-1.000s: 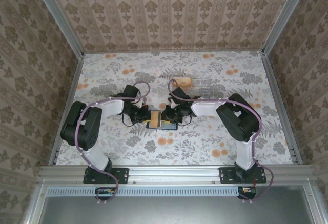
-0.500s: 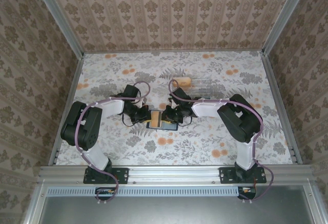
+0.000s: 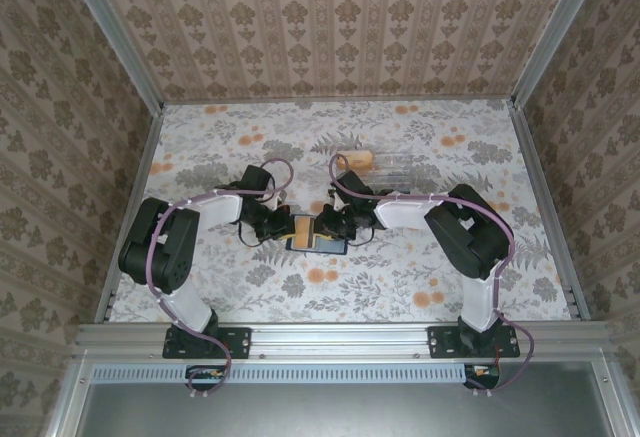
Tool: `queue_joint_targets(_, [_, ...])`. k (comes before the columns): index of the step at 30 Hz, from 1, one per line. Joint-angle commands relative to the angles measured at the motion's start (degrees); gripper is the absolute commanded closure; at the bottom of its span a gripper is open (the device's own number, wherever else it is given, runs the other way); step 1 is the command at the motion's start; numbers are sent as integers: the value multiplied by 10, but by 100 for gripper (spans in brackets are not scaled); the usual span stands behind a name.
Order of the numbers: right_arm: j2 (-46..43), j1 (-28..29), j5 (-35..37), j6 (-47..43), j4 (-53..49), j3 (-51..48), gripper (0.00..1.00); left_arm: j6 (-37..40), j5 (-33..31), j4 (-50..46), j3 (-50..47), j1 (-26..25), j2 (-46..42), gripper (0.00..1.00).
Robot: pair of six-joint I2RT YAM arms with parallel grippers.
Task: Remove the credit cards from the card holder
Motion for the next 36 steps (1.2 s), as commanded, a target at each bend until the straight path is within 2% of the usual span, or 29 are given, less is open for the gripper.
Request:
queue_joint_targets(1, [15,5,-17,5,11,12,82,6,-13,-13,-13,-5,9,100])
queue_joint_targets(8, [25,6,-24,4,10,19,85,6,-12,-14,-12,-6,9,100])
queue_joint_targets(11, [21,5,-24,5,10,16,99,6,-13,-16,-11,-6,9,100])
queue_joint_targets(12, [17,5,-22,4,9,14,100,7,-13,-17,-11,-6,8,100])
queue_joint_targets(28, [-29,-16,-17,-3,10,-35,100,10,-17,-23,-10,3,2,100])
queue_joint_targets(30, [-24,-15,-19,0,15,-32,85,10,-15,-22,-10,3,3,100])
queue_joint_targets(31, [-20,-14,-20,1,19,-29,82,10,-15,-22,-10,2,3,100])
queue_joint_targets(36, [2,-4,-19,6,26,-12,78,10,-13,-21,-12,0,5,100])
